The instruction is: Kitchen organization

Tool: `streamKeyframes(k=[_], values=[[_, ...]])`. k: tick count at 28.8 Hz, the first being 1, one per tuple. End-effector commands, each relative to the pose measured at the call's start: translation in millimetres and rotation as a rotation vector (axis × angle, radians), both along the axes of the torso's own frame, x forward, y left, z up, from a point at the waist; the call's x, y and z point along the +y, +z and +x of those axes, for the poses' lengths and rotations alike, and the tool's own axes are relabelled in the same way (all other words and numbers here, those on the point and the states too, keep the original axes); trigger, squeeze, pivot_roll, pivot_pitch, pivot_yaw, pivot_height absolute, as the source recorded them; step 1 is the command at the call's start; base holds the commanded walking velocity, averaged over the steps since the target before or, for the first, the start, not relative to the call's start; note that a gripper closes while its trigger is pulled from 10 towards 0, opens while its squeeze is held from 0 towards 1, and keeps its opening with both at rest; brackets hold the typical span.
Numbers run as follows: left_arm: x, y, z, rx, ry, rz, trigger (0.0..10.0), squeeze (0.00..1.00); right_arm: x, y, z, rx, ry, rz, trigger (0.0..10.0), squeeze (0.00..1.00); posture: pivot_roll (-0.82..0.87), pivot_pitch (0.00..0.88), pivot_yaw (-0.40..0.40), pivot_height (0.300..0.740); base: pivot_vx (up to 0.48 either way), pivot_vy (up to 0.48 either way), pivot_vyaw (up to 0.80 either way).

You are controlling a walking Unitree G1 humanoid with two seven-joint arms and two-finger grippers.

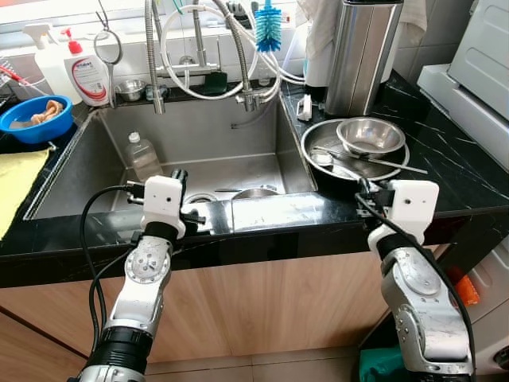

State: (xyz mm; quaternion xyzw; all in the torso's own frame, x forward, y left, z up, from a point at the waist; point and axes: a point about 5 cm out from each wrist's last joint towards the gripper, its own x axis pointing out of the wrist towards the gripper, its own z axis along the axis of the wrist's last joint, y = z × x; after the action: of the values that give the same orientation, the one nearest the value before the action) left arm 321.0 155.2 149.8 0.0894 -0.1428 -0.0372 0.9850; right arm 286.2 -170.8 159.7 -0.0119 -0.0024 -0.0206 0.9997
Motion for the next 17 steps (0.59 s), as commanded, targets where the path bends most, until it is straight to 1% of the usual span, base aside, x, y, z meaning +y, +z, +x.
streamKeyframes(k=[1,17], values=[[3.5,5.1,1.5,-0.018,0.007,0.008,10.0,0.00,4.7,-1.4,2.3,0.005,0.019,0.007,0.0,0.00,-0.23,0.000,0.045,0.731,0.000,0.000,0.00],[5.9,7.5,1.9,-0.027,0.015,0.012,10.0,0.00,13.2,1.7,3.8,-0.012,0.079,0.019,0.0,0.00,-0.23,0.000,0.044,0.731,0.000,0.000,0.00]])
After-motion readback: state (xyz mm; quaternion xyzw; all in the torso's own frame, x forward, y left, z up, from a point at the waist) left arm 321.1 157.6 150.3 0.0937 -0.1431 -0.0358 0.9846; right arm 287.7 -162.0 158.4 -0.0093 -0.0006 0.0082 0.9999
